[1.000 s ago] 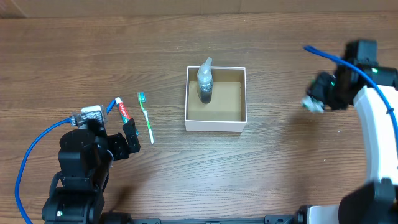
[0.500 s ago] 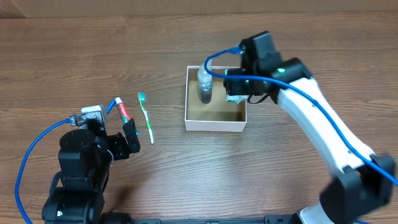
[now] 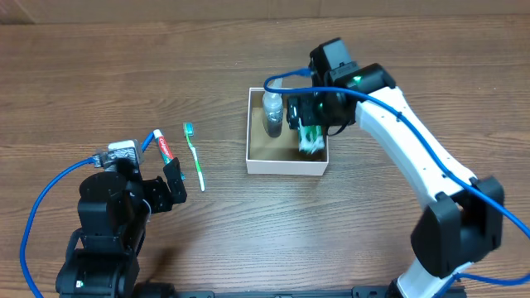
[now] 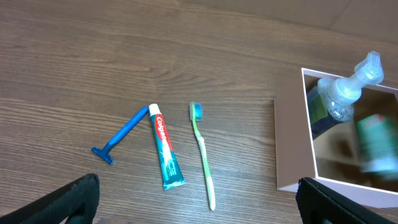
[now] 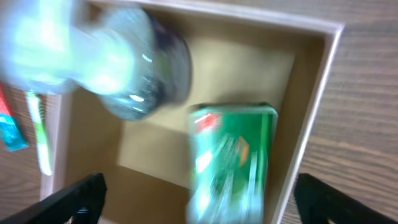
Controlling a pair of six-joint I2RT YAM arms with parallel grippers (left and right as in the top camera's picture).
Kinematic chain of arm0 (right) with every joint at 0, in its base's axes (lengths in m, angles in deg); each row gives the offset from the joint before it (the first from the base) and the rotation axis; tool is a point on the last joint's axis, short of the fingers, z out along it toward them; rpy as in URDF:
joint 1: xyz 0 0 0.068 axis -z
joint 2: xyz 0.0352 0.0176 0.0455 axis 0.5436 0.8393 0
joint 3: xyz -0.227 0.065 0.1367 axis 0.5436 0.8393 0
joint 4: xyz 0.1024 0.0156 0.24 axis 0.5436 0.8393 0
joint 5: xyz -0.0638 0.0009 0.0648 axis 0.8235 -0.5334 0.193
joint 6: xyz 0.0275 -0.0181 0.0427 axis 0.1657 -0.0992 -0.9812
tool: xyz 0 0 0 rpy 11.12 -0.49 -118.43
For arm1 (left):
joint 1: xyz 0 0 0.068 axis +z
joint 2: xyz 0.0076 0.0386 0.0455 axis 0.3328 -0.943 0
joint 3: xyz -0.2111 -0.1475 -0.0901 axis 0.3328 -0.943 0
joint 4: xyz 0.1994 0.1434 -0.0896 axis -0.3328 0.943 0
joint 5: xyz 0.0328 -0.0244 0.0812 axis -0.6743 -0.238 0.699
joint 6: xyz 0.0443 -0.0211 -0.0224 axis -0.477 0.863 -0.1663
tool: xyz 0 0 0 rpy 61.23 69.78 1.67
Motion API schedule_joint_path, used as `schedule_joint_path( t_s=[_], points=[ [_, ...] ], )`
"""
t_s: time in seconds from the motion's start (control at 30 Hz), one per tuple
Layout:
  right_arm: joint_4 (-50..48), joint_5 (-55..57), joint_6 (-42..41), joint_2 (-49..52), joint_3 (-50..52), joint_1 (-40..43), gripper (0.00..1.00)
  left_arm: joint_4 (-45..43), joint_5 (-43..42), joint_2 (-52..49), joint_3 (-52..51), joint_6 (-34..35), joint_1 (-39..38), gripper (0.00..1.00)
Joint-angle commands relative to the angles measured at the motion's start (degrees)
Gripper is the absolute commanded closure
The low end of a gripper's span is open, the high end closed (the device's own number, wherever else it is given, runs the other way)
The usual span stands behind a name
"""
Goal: Pack container
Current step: 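Place the green soap box into the box with the right gripper, then reach the left gripper to the green toothbrush and grasp it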
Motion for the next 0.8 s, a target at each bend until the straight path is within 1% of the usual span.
schedule_joint_path(
  t_s=[0.0, 0.07, 0.13, 0.2, 0.23, 0.33, 0.43, 0.53, 0.57, 0.6, 0.67, 0.73, 0.77],
  points=[
    [0.26, -0.33, 1.27, -5.01, -3.3, -0.13, 0.0, -0.22, 0.26, 0.07, 1.22, -0.31, 0.35, 0.0],
    [0.74, 0.02, 2.25, -5.9, -3.3, -0.09, 0.0, -0.22, 0.26, 0.07, 1.22, -0.31, 0.35, 0.0],
    [1.66, 3.15, 1.38, -7.48, -3.3, 0.61, 0.0, -0.24, 0.26, 0.07, 1.22, -0.31, 0.35, 0.0],
    [2.23, 9.14, -5.57, -10.12, -3.3, 2.99, 0.0, -0.24, 0.31, 0.07, 1.22, -0.33, 0.35, 0.0],
    [2.56, 11.04, -9.35, -11.82, -3.3, 5.22, 0.0, -0.26, 0.31, 0.07, 1.22, -0.33, 0.35, 0.0],
    [3.87, 10.45, -12.04, -16.04, -3.3, 13.88, 0.0, -0.28, 1.92, 0.07, 1.22, -0.33, 0.35, 0.0],
    [7.8, 6.54, -11.93, -18.23, -3.28, 25.35, 0.0, -0.79, 3.04, 0.07, 1.22, -0.26, 0.35, 0.0],
    [12.02, 5.57, -11.39, -18.23, -1.36, 34.18, 0.0, -2.51, -0.46, -0.24, 1.81, 0.28, 0.28, 0.0],
    [12.17, 3.74, -9.49, -18.21, 0.07, 36.2, 0.0, -2.08, -1.38, -1.05, 2.8, 1.75, 0.28, 0.0],
    [11.69, 1.75, -7.78, -18.21, 2.08, 37.55, 0.0, -1.33, -1.86, -2.64, 4.39, 2.78, 0.22, 0.0],
    [10.34, 0.76, -7.08, -18.21, 6.19, 38.56, 0.0, 1.25, -1.7, -7.37, 8.61, 3.63, -0.35, 0.0],
    [8.24, 0.79, -7.04, -18.21, 11.41, 38.49, 0.0, 4.83, -1.6, -14.38, 14.62, 4.02, -1.53, 0.0],
    [7.65, 0.79, -7.06, -18.21, 13.55, 38.49, 0.0, 7.65, -1.57, -19.41, 18.82, 4.0, -2.62, 0.0]
  ],
)
